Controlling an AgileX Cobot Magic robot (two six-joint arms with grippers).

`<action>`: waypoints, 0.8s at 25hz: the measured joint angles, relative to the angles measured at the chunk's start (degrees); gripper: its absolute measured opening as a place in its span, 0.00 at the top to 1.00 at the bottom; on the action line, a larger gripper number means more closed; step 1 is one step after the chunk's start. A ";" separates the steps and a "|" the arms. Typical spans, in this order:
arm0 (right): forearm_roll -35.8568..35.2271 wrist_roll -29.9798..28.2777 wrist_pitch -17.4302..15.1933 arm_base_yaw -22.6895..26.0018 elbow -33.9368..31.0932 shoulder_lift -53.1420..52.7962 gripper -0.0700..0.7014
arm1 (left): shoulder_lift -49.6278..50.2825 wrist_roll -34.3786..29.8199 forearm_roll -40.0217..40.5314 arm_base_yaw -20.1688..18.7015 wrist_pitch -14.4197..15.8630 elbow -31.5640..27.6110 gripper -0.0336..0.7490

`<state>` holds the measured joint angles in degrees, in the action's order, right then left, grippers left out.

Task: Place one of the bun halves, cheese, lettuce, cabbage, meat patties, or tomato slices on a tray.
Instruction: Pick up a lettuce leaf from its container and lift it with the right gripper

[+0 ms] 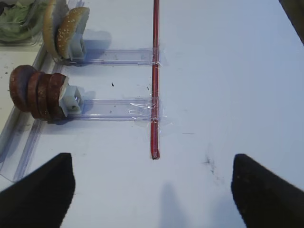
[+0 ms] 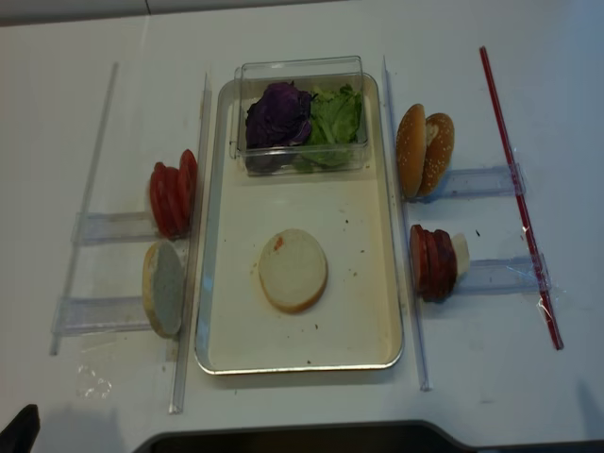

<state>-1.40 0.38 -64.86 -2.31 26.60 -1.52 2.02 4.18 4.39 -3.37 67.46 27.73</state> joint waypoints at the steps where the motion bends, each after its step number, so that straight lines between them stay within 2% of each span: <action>1: 0.00 0.00 0.00 0.00 0.00 0.00 0.02 | 0.00 0.00 0.00 0.00 0.00 0.00 0.42; 20: -0.47 0.20 0.10 0.00 0.00 0.00 0.02 | 0.00 0.00 0.00 0.00 0.00 0.00 0.42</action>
<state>-1.87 0.57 -64.76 -2.31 26.60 -1.52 2.02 4.18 4.39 -3.37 67.46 27.73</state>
